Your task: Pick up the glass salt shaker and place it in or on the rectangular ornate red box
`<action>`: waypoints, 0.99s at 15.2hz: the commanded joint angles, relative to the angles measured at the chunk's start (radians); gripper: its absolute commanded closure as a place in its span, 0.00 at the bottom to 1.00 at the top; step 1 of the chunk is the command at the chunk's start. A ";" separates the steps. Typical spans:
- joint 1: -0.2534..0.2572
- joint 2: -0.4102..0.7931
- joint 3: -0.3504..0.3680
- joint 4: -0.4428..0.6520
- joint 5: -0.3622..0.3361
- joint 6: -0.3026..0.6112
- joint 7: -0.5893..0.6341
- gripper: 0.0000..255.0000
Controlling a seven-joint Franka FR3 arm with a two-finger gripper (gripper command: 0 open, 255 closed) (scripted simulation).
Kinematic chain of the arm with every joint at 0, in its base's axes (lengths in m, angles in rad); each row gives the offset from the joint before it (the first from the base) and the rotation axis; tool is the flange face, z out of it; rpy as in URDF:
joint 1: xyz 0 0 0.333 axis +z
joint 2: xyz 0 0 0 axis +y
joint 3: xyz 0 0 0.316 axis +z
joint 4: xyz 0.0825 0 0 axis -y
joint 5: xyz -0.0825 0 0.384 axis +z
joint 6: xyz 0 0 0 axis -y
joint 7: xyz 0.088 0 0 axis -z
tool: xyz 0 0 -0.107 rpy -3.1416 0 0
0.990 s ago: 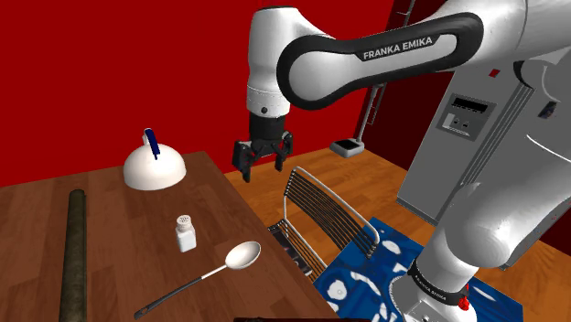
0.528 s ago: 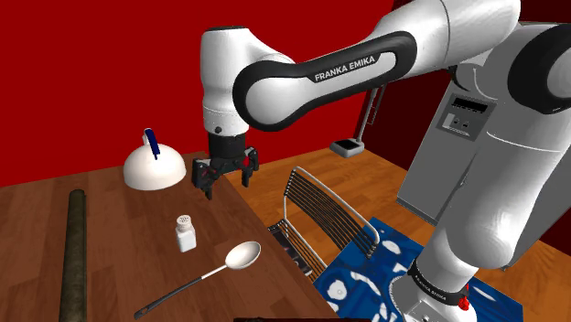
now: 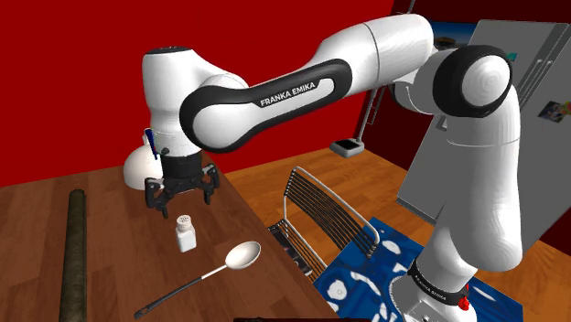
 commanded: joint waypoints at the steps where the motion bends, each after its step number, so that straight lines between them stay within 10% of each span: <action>1: 0.020 0.039 -0.007 0.031 -0.019 0.004 0.016 0.00; 15: 0.024 0.070 -0.019 -0.014 -0.041 0.076 0.030 0.00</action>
